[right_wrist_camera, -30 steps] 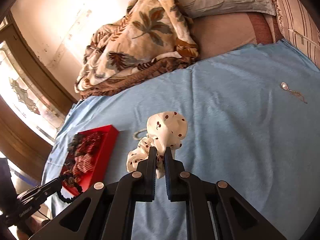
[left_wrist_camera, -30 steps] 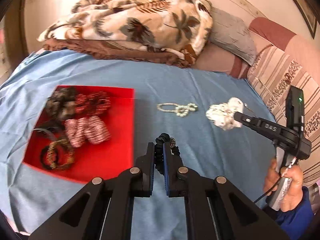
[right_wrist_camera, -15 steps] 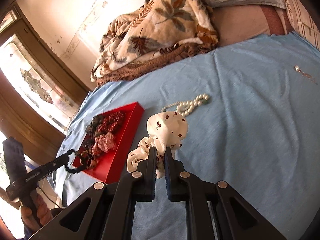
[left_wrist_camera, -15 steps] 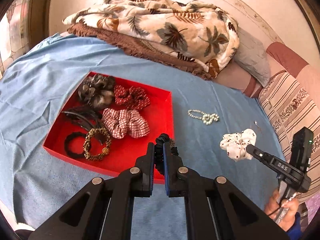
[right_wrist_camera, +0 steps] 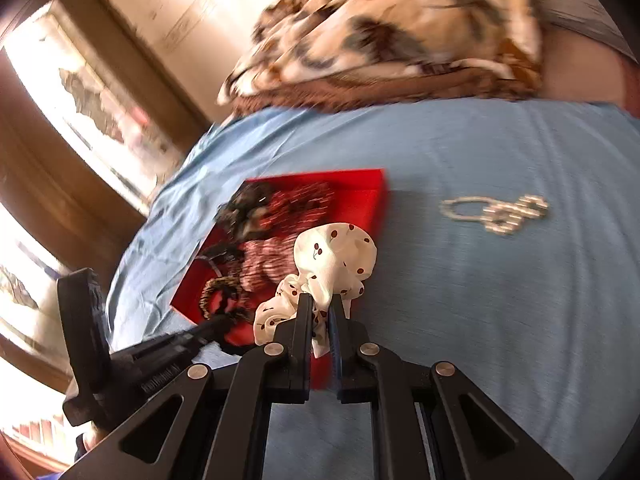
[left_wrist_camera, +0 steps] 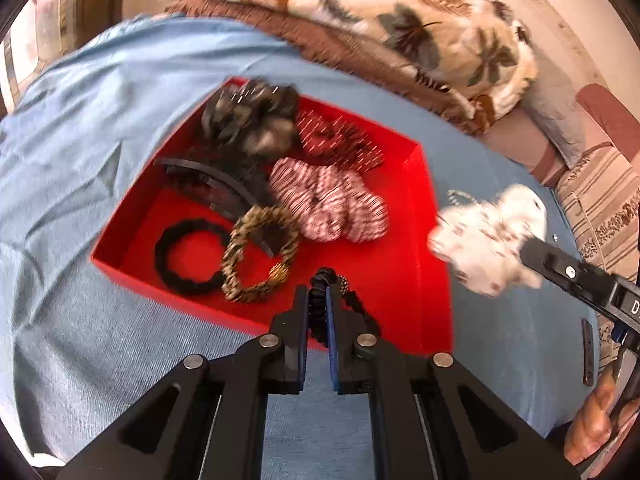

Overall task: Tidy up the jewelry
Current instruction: 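Carry the hair tie and white scrunchie into the red tray and open both tools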

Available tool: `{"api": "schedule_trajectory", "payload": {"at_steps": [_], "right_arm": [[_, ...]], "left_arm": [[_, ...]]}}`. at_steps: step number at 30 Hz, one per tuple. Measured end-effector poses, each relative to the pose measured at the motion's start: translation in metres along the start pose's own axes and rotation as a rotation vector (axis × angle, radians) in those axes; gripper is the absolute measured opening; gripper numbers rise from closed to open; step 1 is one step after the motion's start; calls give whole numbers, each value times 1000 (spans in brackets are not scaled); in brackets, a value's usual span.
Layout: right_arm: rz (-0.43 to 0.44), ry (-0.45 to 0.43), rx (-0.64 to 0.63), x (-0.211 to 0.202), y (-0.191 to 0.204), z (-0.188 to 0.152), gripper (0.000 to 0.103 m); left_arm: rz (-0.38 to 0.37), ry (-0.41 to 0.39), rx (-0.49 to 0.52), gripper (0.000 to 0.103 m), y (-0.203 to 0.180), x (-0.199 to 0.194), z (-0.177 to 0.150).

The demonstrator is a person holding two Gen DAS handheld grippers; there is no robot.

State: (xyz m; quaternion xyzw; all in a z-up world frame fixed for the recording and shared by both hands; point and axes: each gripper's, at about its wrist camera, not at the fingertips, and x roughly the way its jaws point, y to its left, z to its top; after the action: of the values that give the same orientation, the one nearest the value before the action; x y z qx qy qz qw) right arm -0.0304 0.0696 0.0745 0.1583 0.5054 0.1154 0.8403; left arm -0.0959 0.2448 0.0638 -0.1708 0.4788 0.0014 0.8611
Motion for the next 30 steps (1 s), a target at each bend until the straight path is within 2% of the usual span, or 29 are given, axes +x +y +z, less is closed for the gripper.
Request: {"api": "schedule_trajectory", "payload": {"at_steps": [7,9,14,17,19,20,22,25,30], "right_arm": [[-92,134,-76,62,31,2,9],[-111,160,-92,70,33,-1,9],[-156,179,-125,69,38,-10,12],[-166,163,-142,58,39,-13,27],[-177,135,-149,43,38,-15,43],[-178,124,-148,36,38,-16,45],[-186,91,-142,16,32,-23,57],[-232,49,-119,-9,12,-38,65],[-316,25,-11,-42,-42,-63,66]], "left_arm": [[-80,-17,-37,11,7,-15,2],[-114,-33,-45,16,10,-23,3],[-152,-97,-52,38,9,-40,5],[-125,-129,-40,45,7,-46,5],[-92,-140,-38,48,6,-46,6],[-69,-145,-38,48,6,-45,5],[-39,-148,-38,49,7,-45,4],[11,-148,-28,51,7,-43,2],[59,-169,-17,61,5,-42,-1]]}}
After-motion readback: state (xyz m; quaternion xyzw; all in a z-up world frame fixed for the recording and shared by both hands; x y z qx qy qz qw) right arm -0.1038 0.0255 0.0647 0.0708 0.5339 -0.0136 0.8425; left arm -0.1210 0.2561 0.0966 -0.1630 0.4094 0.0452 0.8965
